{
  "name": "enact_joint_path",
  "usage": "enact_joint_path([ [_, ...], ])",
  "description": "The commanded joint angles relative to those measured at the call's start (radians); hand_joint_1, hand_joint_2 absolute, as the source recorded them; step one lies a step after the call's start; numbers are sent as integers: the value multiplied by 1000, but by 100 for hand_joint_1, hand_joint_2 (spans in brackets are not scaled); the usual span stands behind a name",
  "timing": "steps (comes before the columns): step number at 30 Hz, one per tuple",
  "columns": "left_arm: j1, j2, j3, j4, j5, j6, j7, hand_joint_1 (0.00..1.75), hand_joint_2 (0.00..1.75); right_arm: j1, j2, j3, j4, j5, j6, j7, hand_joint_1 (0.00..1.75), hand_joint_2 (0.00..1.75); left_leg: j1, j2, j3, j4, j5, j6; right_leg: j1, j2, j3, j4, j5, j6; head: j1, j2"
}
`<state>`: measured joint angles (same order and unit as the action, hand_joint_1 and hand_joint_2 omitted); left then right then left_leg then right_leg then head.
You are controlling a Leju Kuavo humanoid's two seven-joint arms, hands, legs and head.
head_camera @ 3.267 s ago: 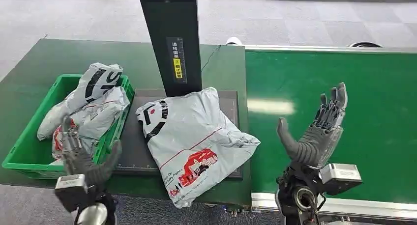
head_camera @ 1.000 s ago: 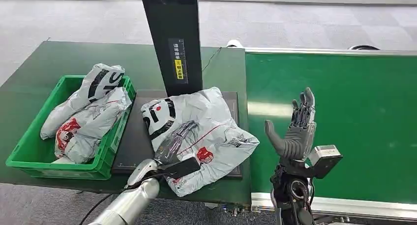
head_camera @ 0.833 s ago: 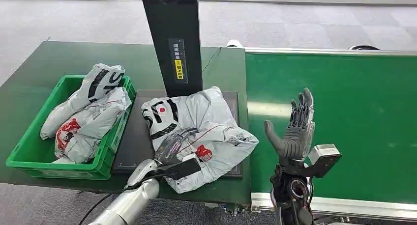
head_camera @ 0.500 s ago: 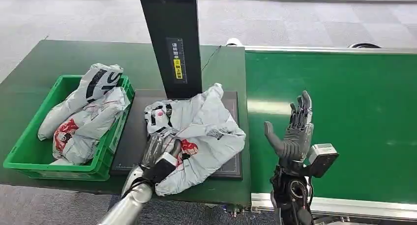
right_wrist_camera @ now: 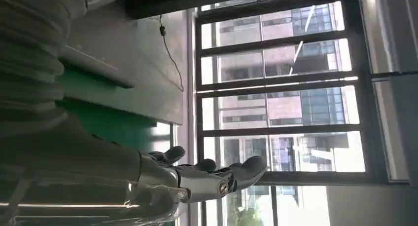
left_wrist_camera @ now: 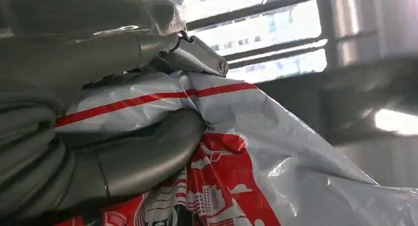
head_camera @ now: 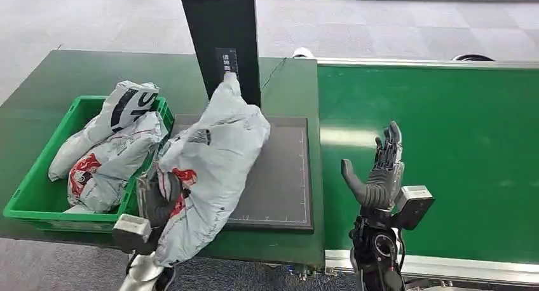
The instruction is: Moved the parcel from conveyor to table for the left to box.
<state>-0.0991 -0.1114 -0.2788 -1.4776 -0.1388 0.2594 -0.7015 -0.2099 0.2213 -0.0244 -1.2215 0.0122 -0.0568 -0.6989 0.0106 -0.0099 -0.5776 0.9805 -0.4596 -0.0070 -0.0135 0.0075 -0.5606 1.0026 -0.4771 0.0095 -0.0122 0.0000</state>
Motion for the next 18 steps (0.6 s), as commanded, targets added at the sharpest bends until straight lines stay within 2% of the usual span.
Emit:
enact_joint_path([
  [1,74,72,57,-374,115,-47,3,175,175,13,-4,-52,12,7,2,1,0,175,1,3,0,0,-1,0,1,2,0,-1,0,-1,0,0],
  [3,69,72,72,-394,130,-50,3,175,175,17,-4,-56,8,7,6,1,0,175,1,4,0,0,-1,0,1,2,0,-1,0,-1,0,0],
  [5,62,63,165,-448,206,-105,3,175,175,25,-1,-67,-2,10,15,1,0,175,1,2,0,0,-1,0,1,0,0,0,0,-1,0,0],
  [9,64,76,242,-451,273,-172,3,175,175,30,0,-74,-10,10,14,1,0,175,0,3,0,0,-1,0,1,2,0,-1,0,-1,0,0],
  [10,54,72,326,-438,346,-231,3,175,175,38,-1,-79,-20,9,15,1,0,175,0,5,1,-1,-1,0,1,3,0,-1,1,-1,0,0],
  [12,45,73,397,-421,375,-253,3,175,175,46,1,-80,-29,7,17,1,0,175,0,3,1,-1,0,0,0,1,0,-1,0,-1,0,0],
  [13,30,49,487,-391,407,-247,3,175,175,53,6,-85,-38,3,24,1,0,175,0,3,1,-1,0,0,0,2,0,-1,0,-1,0,0],
  [14,24,67,536,-360,439,-258,6,175,175,56,9,-88,-41,3,27,1,0,175,0,3,1,-2,0,0,1,1,1,-1,1,-1,0,0],
  [15,24,67,536,-360,439,-258,6,175,175,56,9,-88,-41,3,27,1,0,175,0,2,1,-1,0,0,0,1,1,-1,0,-1,0,0],
  [16,3,79,630,-305,477,-259,14,175,175,58,10,-89,-41,3,29,1,0,175,0,3,2,-2,0,0,0,2,1,-1,0,-1,0,0],
  [18,-20,95,679,-256,463,-232,33,175,175,56,11,-91,-36,3,33,1,0,175,0,4,2,-2,0,0,0,2,1,-1,0,-1,0,0],
])
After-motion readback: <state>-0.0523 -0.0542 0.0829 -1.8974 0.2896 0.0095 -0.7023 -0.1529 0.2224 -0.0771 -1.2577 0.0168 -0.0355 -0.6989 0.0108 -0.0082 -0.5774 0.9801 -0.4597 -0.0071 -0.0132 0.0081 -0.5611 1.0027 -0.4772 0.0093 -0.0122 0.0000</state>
